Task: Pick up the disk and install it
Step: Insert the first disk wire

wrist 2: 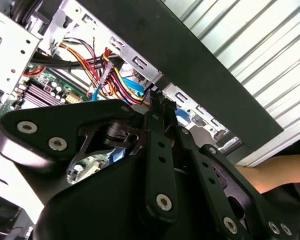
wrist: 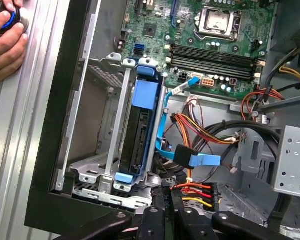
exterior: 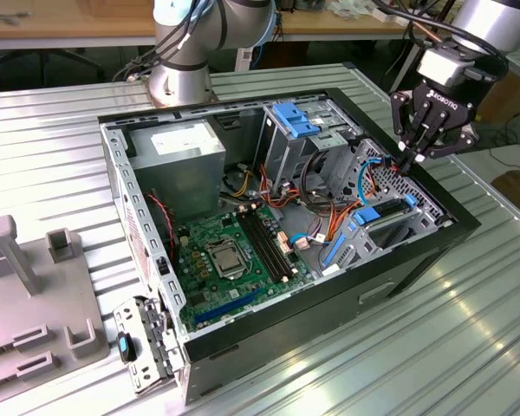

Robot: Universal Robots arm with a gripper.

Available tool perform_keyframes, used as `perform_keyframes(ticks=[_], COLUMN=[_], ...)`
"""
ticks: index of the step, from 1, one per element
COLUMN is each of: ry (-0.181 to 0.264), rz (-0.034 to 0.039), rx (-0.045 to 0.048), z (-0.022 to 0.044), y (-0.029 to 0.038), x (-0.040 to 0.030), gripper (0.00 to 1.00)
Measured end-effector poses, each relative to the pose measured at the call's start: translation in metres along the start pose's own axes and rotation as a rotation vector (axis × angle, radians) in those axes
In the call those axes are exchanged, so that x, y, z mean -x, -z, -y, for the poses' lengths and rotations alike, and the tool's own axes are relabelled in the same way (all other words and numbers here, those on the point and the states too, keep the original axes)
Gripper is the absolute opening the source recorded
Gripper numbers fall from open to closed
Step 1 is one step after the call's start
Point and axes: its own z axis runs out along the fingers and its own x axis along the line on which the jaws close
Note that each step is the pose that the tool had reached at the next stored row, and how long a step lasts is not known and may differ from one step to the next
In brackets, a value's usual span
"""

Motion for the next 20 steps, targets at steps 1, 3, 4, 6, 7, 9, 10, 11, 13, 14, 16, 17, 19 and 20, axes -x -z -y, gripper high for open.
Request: perform_keyframes(ticks=[1,3,4,6,7,9,10,11,13,14,16,17,19,20], ry=[-0.007,-0.012,-0.015,-0.019,-0.024,-0.032,-0.039,-0.047,-0.07,-0.086,-0.088,-0.088,-0.088,-0.089], rz=[-0.0002,-0.0035,-0.0083,-0.0136,-0.0137,-0.0137,-0.0135,-0.0133,-0.0119,-0.0108,-0.0106,-0.011,-0.0109,-0.0109], rx=[0.0004,-0.0003,-0.0021,-0.0064,-0.008,-0.0092,-0.0086,-0.0079,-0.0057,-0.0042,-0.0041,-0.0046,-0.006,-0.0067], z=[0.0,0.0,-0.0005,-0.0016,-0.0026,-0.0048,-0.0053,-0.0054,-0.0056,-0.0057,-0.0064,-0.0073,-0.0088,-0.0099], y=[-0.0002,-0.0012,-0.0021,-0.0038,-0.0042,-0.0053,-0.0055,-0.0055,-0.0057,-0.0059,-0.0063,-0.0065,-0.0068,-0.0069], x=[0.0,-0.0002,-0.0011,-0.0022,-0.0021,-0.0016,-0.0015,-0.0015,-0.0014,-0.0014,-0.0046,-0.0079,-0.0094,-0.0092], gripper=[0.17,0.17,0.17,0.17,0.17,0.17,0.17,0.17,0.17,0.17,0.17,0.17,0.17,0.17])
